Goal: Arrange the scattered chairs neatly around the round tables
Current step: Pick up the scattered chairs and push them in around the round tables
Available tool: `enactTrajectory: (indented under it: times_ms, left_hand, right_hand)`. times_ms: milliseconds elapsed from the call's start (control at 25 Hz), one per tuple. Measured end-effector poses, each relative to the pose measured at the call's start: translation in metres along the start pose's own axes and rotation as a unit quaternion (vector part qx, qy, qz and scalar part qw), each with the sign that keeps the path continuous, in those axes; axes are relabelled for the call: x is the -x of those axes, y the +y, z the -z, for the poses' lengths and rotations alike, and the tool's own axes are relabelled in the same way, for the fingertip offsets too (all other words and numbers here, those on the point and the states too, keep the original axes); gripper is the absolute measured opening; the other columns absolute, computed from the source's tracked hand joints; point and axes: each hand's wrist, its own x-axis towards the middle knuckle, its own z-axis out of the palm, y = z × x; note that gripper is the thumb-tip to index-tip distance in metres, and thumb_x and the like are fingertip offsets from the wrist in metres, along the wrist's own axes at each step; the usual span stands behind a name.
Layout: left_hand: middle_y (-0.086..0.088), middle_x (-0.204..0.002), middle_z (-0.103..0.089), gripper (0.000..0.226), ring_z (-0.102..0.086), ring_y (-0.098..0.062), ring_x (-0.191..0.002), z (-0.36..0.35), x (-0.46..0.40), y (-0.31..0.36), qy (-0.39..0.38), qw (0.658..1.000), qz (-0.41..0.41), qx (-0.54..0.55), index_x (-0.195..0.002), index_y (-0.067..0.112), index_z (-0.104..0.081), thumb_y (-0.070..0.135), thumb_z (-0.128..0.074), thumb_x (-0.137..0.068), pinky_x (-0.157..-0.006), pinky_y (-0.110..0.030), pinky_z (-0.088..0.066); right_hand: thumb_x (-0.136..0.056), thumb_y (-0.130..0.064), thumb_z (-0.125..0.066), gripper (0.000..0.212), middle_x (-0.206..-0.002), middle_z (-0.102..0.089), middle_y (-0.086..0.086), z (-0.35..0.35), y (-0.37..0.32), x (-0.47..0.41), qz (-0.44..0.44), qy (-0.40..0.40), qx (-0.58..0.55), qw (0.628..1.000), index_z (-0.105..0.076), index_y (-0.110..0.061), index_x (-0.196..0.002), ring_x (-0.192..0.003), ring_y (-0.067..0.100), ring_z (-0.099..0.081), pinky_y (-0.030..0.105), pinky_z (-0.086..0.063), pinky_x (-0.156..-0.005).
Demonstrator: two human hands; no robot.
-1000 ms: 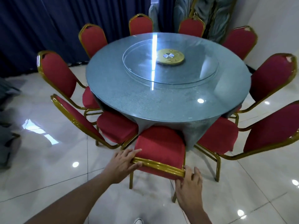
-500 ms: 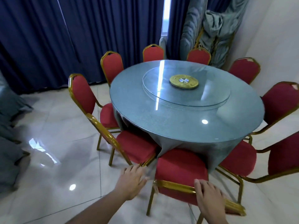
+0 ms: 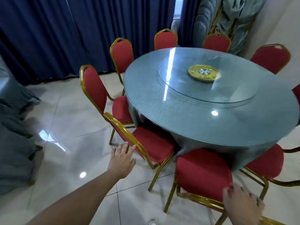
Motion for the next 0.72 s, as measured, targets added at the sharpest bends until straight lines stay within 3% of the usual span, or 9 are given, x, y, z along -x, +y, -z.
enactTrajectory:
  times_ms: [120,280,400,560,720]
  left_hand:
    - [-0.004,-0.164,-0.022,0.059,-0.013,-0.028,-0.153,0.011,-0.014,-0.023,0.02,0.999,-0.01,0.024,-0.156,0.032,-0.019,0.042,-0.038,-0.101,-0.122,-0.048,-0.016]
    - [-0.001,-0.157,-0.036,0.056,-0.027,-0.025,-0.148,0.026,-0.026,-0.078,0.045,0.997,0.021,0.054,-0.15,0.033,-0.031,0.038,-0.046,-0.097,-0.117,-0.043,-0.027]
    - [0.001,-0.157,-0.036,0.057,-0.03,-0.021,-0.146,0.03,-0.032,-0.142,0.061,0.993,0.066,0.071,-0.15,0.035,-0.03,0.036,-0.048,-0.095,-0.116,-0.041,-0.028]
    - [0.003,-0.158,-0.033,0.056,-0.03,-0.018,-0.146,0.038,-0.067,-0.241,0.074,0.985,0.121,0.097,-0.152,0.035,-0.029,0.037,-0.045,-0.098,-0.117,-0.038,-0.025]
    - [0.004,-0.158,-0.033,0.053,-0.033,-0.018,-0.144,0.058,-0.121,-0.34,0.081,0.986,0.115,0.093,-0.153,0.033,-0.028,0.039,-0.041,-0.101,-0.116,-0.038,-0.026]
  right_hand:
    - [-0.091,-0.034,-0.06,0.031,-0.122,-0.064,0.007,-0.016,-0.081,-0.011,0.12,0.004,-0.106,0.987,-0.063,-0.026,-0.122,-0.113,0.034,-0.058,0.047,-0.041,-0.102]
    - [-0.085,-0.019,-0.07,0.028,-0.11,-0.067,0.01,-0.017,-0.226,-0.007,0.286,0.017,-0.195,0.938,-0.069,-0.016,-0.113,-0.096,0.036,-0.063,0.048,-0.048,-0.086]
    - [-0.087,-0.023,-0.069,0.028,-0.111,-0.065,0.006,-0.017,-0.319,0.005,0.359,0.008,-0.221,0.907,-0.068,-0.018,-0.115,-0.097,0.033,-0.062,0.047,-0.048,-0.086]
    - [-0.096,-0.044,-0.054,0.032,-0.119,-0.056,-0.004,-0.029,-0.433,0.026,0.427,-0.058,-0.223,0.874,-0.059,-0.027,-0.123,-0.106,0.021,-0.058,0.043,-0.046,-0.093]
    - [-0.095,-0.054,-0.049,0.041,-0.115,-0.056,-0.005,-0.044,-0.526,0.044,0.401,-0.058,-0.129,0.905,-0.047,-0.031,-0.129,-0.099,0.02,-0.06,0.037,-0.048,-0.081]
